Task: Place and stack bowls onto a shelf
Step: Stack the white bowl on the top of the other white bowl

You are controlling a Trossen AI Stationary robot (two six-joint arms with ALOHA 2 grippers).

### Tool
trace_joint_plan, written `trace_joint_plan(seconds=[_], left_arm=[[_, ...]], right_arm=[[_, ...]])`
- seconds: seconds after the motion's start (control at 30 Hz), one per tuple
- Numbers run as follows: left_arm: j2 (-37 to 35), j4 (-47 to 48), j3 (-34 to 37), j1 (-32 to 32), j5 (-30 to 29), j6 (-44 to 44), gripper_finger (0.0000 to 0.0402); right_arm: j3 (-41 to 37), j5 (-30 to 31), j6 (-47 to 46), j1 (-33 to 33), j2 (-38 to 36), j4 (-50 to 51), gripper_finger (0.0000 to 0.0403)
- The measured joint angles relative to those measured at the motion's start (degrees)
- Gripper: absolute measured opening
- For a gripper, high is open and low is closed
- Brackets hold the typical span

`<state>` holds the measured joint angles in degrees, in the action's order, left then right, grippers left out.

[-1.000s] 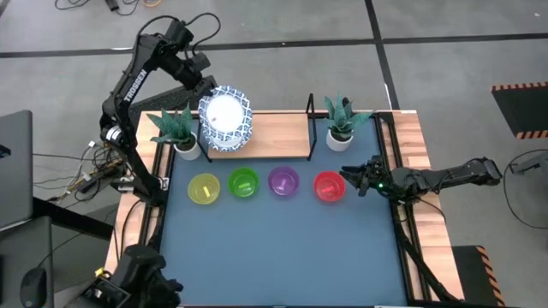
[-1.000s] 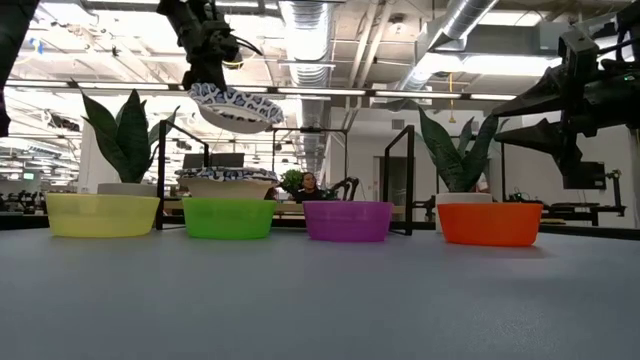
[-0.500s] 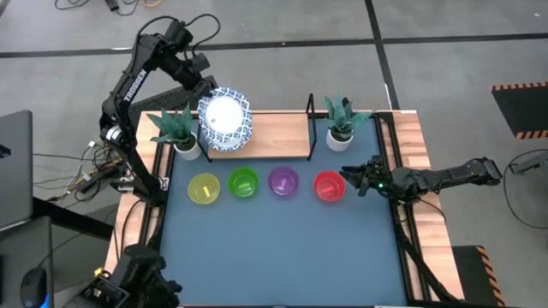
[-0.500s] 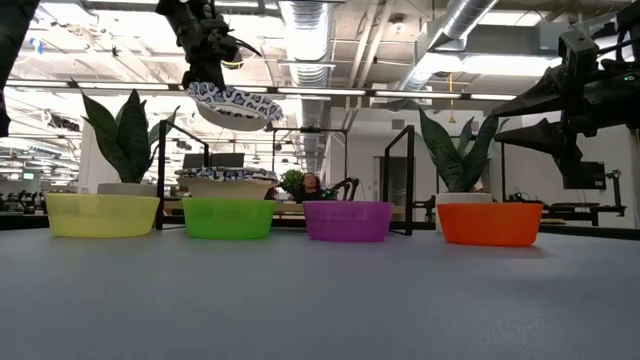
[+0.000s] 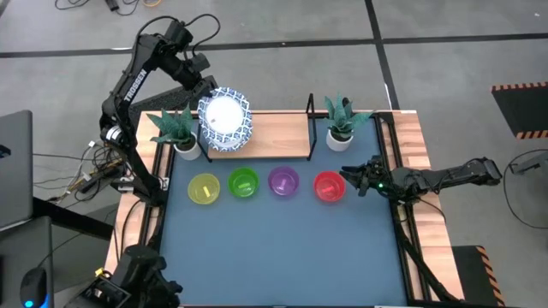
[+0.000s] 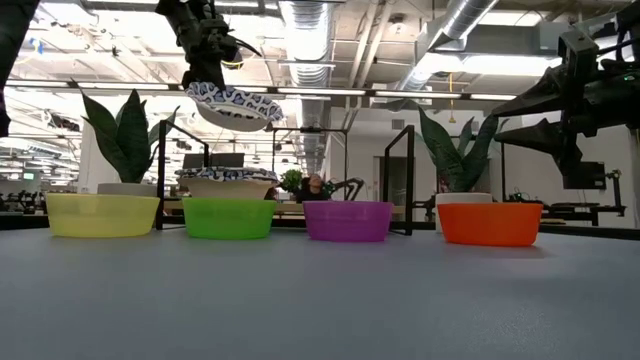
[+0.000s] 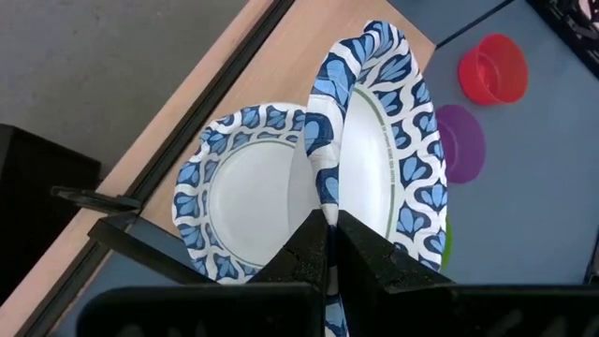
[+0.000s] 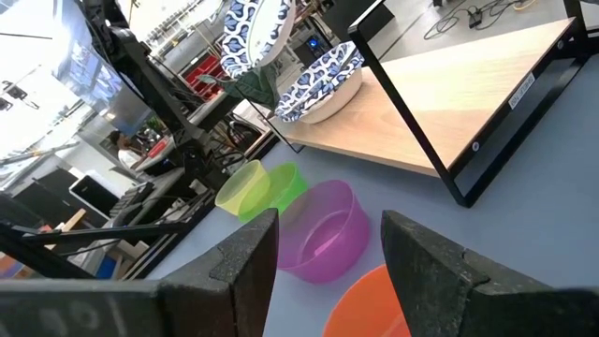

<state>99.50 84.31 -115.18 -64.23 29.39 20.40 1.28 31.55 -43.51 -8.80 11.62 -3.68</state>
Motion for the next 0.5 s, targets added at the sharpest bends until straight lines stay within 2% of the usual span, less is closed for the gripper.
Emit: trace_joint_plan(seconds=[0.5], left_arm=[[0.0, 0.39, -0.02, 0.0, 0.07, -0.31, 0.0]], right_arm=[[0.0, 0.0, -0.04, 0.0, 0.0, 0.24, 0.0215]])
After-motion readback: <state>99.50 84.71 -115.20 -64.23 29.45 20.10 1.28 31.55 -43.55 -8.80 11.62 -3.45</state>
